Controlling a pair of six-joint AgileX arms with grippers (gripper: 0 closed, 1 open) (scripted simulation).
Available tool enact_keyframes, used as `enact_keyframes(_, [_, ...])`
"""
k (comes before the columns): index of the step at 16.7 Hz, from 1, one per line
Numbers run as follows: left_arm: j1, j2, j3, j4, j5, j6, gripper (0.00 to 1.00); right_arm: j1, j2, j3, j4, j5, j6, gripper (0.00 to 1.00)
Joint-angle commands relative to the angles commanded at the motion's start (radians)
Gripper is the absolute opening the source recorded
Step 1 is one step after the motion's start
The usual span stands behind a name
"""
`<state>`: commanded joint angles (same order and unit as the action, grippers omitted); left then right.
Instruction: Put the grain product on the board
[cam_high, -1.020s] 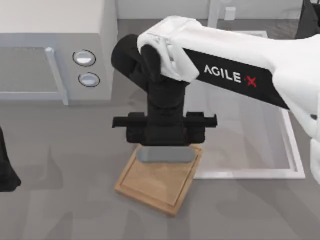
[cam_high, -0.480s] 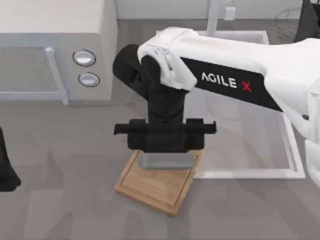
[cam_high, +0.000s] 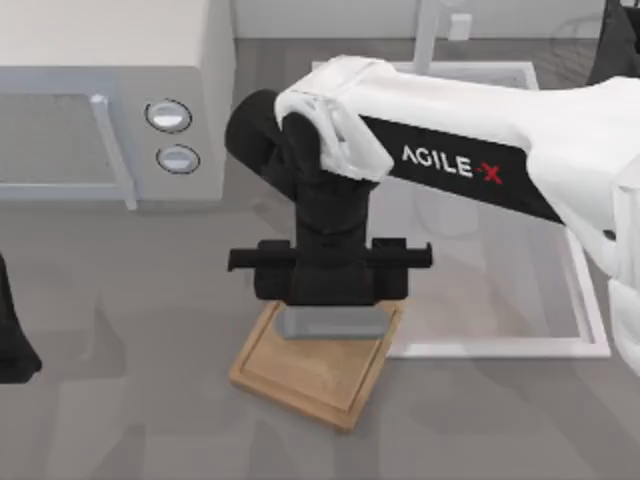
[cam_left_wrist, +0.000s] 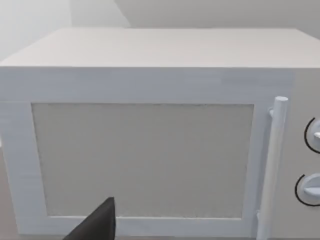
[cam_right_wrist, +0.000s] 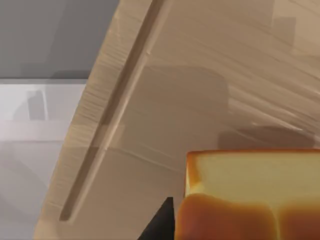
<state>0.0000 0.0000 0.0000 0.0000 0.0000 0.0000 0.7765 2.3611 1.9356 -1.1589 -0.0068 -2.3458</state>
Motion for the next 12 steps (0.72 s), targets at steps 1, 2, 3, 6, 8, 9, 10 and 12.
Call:
enact_keyframes(1, [0.000, 0.000, 0.000, 0.000, 0.000, 0.000, 1.00, 0.000, 0.000, 0.000, 0.000, 0.000, 0.000, 0.60])
enact_keyframes(2, [0.000, 0.000, 0.000, 0.000, 0.000, 0.000, 1.00, 0.000, 0.000, 0.000, 0.000, 0.000, 0.000, 0.68])
enact_keyframes(3, [0.000, 0.000, 0.000, 0.000, 0.000, 0.000, 1.00, 0.000, 0.000, 0.000, 0.000, 0.000, 0.000, 0.75])
enact_keyframes(6, [0.000, 0.000, 0.000, 0.000, 0.000, 0.000, 1.00, 0.000, 0.000, 0.000, 0.000, 0.000, 0.000, 0.98])
enact_keyframes(8, [0.000, 0.000, 0.000, 0.000, 0.000, 0.000, 1.00, 0.000, 0.000, 0.000, 0.000, 0.000, 0.000, 1.00])
enact_keyframes(9, [0.000, 0.000, 0.000, 0.000, 0.000, 0.000, 1.00, 0.000, 0.000, 0.000, 0.000, 0.000, 0.000, 1.00])
enact_keyframes(10, [0.000, 0.000, 0.000, 0.000, 0.000, 0.000, 1.00, 0.000, 0.000, 0.000, 0.000, 0.000, 0.000, 1.00])
enact_keyframes(12, [0.000, 0.000, 0.000, 0.000, 0.000, 0.000, 1.00, 0.000, 0.000, 0.000, 0.000, 0.000, 0.000, 1.00])
